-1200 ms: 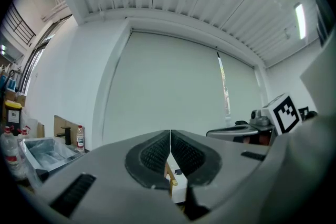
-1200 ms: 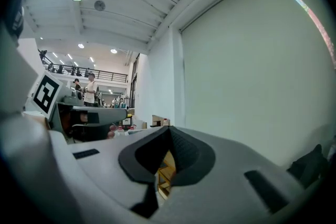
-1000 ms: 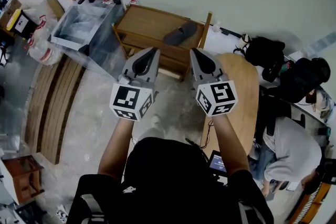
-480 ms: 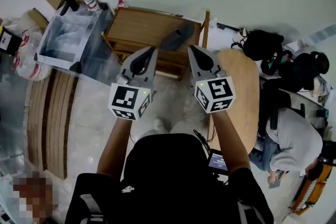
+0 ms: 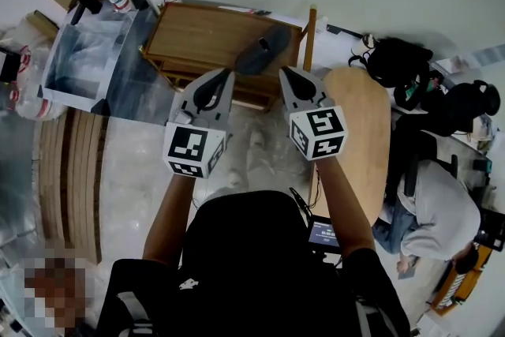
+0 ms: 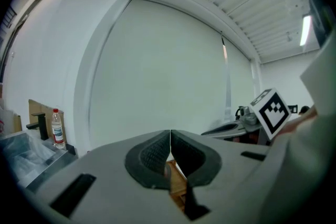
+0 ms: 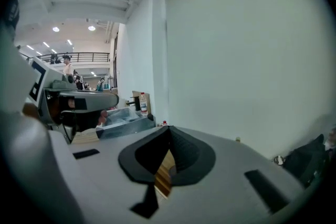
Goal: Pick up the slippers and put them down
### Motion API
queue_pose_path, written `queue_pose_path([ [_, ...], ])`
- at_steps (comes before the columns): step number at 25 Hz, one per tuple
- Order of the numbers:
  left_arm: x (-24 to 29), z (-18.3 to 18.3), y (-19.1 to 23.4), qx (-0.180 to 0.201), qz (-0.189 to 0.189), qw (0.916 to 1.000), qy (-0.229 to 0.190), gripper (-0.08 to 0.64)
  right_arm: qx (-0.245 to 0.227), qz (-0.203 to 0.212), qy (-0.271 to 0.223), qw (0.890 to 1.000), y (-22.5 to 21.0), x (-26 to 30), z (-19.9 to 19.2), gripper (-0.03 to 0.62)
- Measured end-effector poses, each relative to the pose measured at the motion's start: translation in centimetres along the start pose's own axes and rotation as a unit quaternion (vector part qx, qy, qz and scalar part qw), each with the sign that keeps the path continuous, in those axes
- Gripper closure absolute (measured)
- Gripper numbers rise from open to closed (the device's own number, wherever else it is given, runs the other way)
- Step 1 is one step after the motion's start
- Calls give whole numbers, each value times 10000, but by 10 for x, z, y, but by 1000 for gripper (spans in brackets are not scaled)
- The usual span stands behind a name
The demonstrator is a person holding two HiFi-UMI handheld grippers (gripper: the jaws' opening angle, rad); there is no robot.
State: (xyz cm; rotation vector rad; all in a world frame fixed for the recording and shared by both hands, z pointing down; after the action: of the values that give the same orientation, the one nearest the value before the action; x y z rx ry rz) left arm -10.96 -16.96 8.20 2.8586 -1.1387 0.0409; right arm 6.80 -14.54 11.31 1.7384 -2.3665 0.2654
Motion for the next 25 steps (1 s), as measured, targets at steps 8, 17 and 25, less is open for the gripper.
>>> queue_pose_path([
  [8, 65, -40, 21, -121, 154, 9990, 398, 554, -111, 478, 858, 9951, -44, 70, -44, 603],
  [17, 109, -100, 34, -522, 376, 9939, 891, 554, -37, 966, 1739, 9800, -83, 126, -101, 527],
  [25, 128, -148, 51, -773, 614, 9860, 1346, 554, -570, 1311, 2547, 9564, -99, 182, -150, 446],
])
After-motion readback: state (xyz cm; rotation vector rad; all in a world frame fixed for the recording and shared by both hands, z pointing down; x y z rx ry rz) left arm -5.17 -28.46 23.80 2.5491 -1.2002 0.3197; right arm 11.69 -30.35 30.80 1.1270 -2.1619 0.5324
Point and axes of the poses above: the fingertips, and each gripper's own axes: x forward along the fingers, y to its left, z out of its top, the point moved 7 cm from there along -x, backward along the fingers, and after that the axes turned 4 degrees about -y, right-handed, at the moved point
